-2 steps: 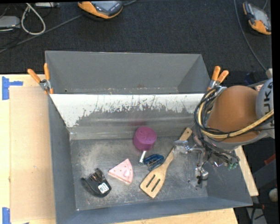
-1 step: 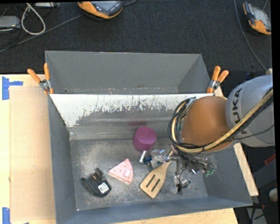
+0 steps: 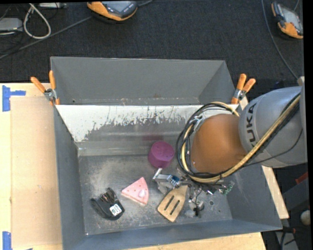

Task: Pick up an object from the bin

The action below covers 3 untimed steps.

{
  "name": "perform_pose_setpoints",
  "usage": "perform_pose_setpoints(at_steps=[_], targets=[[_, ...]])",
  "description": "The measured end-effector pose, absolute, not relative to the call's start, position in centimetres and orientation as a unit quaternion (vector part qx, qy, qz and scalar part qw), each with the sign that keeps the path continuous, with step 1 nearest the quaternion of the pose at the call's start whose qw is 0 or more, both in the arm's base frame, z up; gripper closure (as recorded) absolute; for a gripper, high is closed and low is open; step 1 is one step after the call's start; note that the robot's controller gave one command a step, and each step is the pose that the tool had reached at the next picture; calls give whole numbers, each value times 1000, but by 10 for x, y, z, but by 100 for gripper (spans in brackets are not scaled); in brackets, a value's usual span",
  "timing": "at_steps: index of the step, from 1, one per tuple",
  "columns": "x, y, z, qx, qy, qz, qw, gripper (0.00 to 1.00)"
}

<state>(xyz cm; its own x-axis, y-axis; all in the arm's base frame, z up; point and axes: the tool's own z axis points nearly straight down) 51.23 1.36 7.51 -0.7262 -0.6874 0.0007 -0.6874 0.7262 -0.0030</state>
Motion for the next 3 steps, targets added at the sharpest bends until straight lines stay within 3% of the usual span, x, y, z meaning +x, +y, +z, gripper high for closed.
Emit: perform_pose_setpoints(at_steps=[1,2,3], targets=[[494,8,70,-400,917,2,0,100],[494,8,70,-400,916,1,-1,100],[490,9,99,-400,917,5,-6,100]])
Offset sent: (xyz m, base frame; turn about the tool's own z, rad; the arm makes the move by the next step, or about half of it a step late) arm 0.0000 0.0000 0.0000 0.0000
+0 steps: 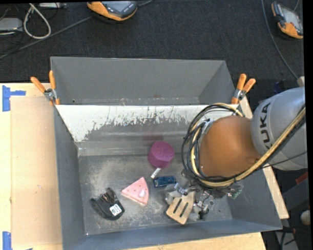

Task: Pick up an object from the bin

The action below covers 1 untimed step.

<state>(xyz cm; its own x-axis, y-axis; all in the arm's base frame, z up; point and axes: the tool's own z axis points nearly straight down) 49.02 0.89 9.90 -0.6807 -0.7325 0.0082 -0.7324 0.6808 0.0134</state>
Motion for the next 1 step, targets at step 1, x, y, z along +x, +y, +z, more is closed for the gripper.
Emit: perform_pose_setpoints(at_steps=[1], targets=[[492,9,136,399,-917,-3,4,100]])
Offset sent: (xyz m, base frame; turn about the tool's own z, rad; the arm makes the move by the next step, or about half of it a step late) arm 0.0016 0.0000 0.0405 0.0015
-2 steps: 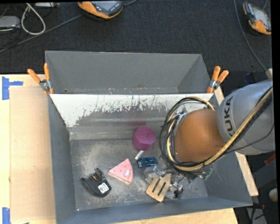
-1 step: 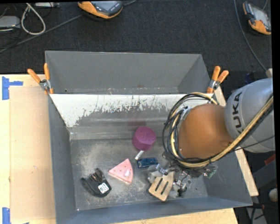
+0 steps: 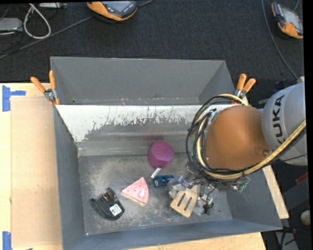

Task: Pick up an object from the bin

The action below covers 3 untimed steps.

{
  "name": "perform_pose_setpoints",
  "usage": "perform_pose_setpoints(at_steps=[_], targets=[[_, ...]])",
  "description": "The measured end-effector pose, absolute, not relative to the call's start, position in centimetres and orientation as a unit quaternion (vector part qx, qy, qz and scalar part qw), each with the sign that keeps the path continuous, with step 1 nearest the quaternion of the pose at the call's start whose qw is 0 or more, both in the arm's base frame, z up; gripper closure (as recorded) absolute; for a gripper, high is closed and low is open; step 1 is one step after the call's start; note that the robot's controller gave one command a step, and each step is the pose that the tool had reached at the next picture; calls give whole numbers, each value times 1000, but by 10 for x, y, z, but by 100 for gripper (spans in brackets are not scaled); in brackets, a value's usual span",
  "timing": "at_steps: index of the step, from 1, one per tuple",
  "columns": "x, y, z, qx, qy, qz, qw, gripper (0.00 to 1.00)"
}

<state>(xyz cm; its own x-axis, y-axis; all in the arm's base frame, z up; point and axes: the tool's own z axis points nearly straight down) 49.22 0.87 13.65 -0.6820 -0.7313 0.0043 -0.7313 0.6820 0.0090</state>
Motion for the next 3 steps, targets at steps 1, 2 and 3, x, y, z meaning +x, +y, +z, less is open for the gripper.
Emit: perform_pose_setpoints(at_steps=[1,2,3], targets=[[493,8,169,399,-917,-3,3,100],[493,8,201,398,-917,-2,2,100],[494,8,221,398,-918,-2,1,100]])
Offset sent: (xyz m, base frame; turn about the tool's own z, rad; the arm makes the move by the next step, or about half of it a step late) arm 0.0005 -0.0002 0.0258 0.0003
